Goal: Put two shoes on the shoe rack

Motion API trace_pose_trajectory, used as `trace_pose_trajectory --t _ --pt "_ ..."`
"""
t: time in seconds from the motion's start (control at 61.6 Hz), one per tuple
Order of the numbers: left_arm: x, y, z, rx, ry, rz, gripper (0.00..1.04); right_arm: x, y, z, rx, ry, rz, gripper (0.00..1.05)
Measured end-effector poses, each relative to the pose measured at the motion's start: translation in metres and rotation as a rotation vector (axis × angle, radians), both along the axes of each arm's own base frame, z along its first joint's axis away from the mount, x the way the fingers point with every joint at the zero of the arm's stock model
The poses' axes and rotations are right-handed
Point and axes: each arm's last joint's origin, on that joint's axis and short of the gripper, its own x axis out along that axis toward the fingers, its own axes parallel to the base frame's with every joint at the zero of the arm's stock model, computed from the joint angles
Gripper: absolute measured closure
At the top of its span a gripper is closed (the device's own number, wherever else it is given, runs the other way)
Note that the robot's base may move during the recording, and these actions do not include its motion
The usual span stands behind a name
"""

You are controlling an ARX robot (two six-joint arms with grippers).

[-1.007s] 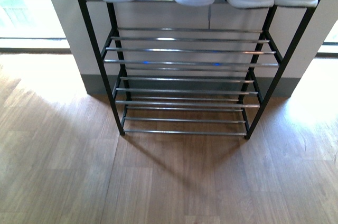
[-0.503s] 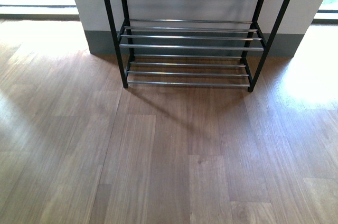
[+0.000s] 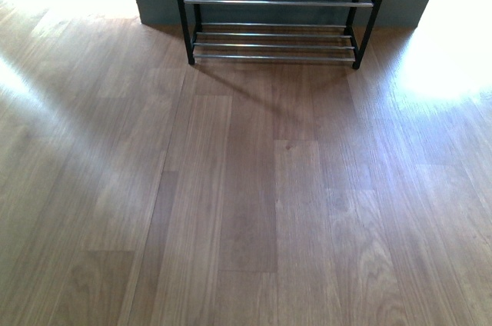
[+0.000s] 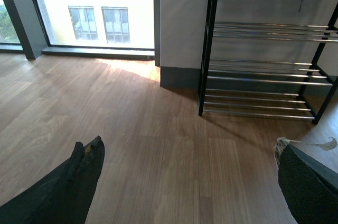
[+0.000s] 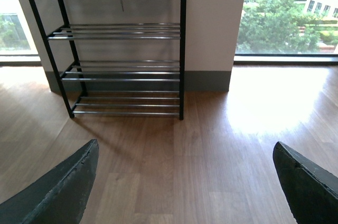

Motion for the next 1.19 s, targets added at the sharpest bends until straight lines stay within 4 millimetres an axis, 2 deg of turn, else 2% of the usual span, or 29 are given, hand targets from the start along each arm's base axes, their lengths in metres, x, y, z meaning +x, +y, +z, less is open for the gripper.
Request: trace_pose_trajectory --t 1.186 --pt "0.0000 0.0000 0.0000 0.000 0.000 0.000 0.09 -0.0001 0.0000 0.0001 0.000 -0.002 0.002 0.09"
